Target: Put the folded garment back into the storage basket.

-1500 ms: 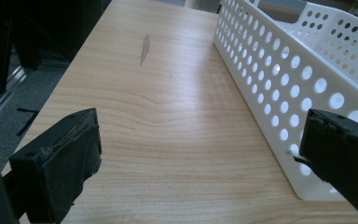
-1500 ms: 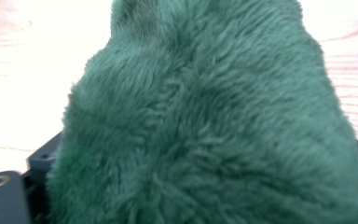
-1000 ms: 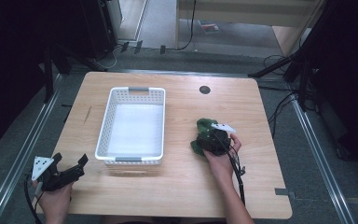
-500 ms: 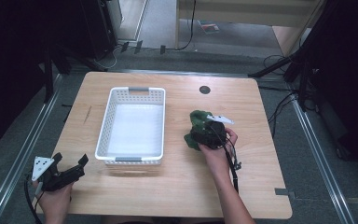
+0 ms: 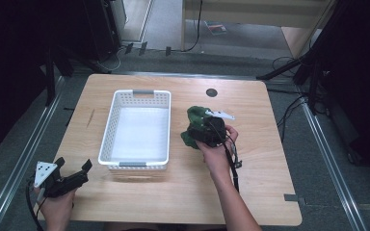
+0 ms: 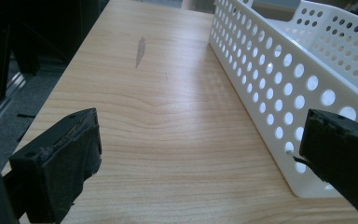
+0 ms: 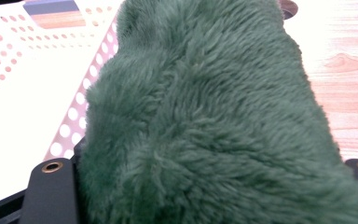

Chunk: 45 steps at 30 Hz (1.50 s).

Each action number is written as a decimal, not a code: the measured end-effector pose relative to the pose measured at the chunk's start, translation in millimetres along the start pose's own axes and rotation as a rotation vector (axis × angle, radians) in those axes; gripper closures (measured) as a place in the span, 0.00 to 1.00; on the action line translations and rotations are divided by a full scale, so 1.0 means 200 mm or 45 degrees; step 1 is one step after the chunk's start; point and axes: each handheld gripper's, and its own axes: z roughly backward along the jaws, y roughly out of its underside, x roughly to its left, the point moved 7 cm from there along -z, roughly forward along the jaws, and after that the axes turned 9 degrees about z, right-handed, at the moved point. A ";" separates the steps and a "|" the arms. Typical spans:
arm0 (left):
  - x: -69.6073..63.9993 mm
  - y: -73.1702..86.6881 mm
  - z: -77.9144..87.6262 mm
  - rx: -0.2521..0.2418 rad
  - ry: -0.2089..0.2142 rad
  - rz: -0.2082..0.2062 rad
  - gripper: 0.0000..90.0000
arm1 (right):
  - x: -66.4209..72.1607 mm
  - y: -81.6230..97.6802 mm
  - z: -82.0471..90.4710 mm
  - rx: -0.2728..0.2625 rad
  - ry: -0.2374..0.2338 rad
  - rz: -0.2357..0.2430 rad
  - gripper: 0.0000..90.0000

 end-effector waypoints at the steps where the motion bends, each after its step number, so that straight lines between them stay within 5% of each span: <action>1: 0.00 0.00 0.00 0.002 -0.001 -0.002 0.00 | 0.01 -0.01 0.00 0.000 0.003 0.001 0.29; 16: 0.01 0.00 0.00 0.010 -0.009 0.017 0.00 | 0.15 -0.11 -0.01 0.000 -0.029 -0.007 0.29; 45: 0.01 0.00 0.00 0.013 -0.006 0.023 0.00 | 0.57 -0.25 -0.09 -0.012 -0.138 0.075 0.29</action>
